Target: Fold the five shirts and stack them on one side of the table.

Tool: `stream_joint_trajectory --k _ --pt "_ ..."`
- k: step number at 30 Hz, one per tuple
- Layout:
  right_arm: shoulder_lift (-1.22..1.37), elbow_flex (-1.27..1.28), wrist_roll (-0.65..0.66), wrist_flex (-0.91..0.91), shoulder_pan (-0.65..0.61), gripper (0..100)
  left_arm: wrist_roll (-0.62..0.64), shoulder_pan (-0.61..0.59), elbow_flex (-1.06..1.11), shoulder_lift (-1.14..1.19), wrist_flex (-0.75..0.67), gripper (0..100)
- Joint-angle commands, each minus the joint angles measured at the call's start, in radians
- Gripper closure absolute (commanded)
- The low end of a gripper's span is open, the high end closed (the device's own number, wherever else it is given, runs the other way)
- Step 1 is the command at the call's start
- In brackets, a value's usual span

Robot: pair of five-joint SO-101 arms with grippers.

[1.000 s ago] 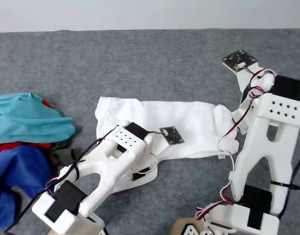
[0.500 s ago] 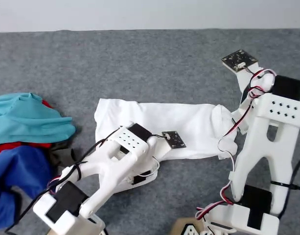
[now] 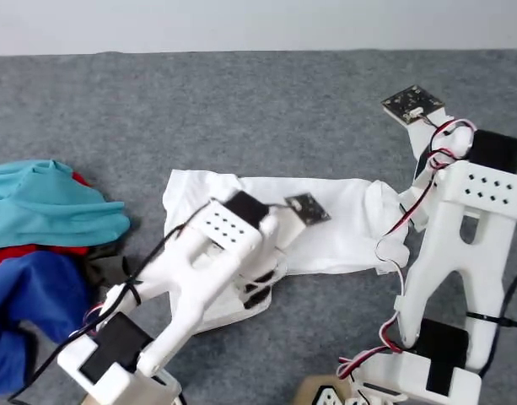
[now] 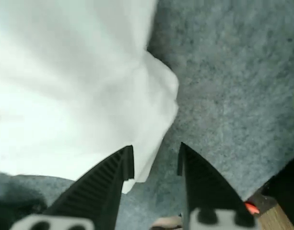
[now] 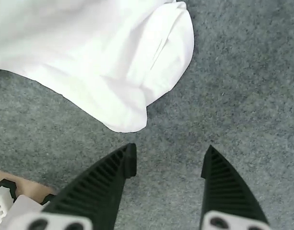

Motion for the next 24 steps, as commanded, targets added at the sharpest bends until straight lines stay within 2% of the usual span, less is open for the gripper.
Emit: stream_joint_trajectory --k 1,4,6,9,12,21,24 --pt "-0.047 0.002 -0.026 0.033 -0.016 76.8 -0.032 -0.091 -0.108 -0.008 0.005 90" --pt "-0.012 0.025 -0.114 -0.024 -0.039 76.8 -0.051 -0.196 -0.13 -0.006 -0.123 100" --pt "0.03 0.028 -0.192 -0.067 -0.042 77.9 -0.043 -0.269 -0.128 -0.006 -0.219 99" --pt "0.11 0.025 -0.313 -0.139 -0.05 88.6 -0.034 -0.347 -0.124 -0.006 -0.338 100" --pt "0.189 0.025 -0.377 -0.208 -0.054 97.8 0.04 -0.376 -0.124 0.023 -0.434 100" --pt "0.315 0.023 -0.391 -0.358 -0.136 97.3 0.087 -0.354 -0.131 0.25 -0.612 100" --pt "0.348 0.023 -0.391 -0.397 -0.159 91.4 0.089 -0.353 -0.151 0.316 -0.661 100"
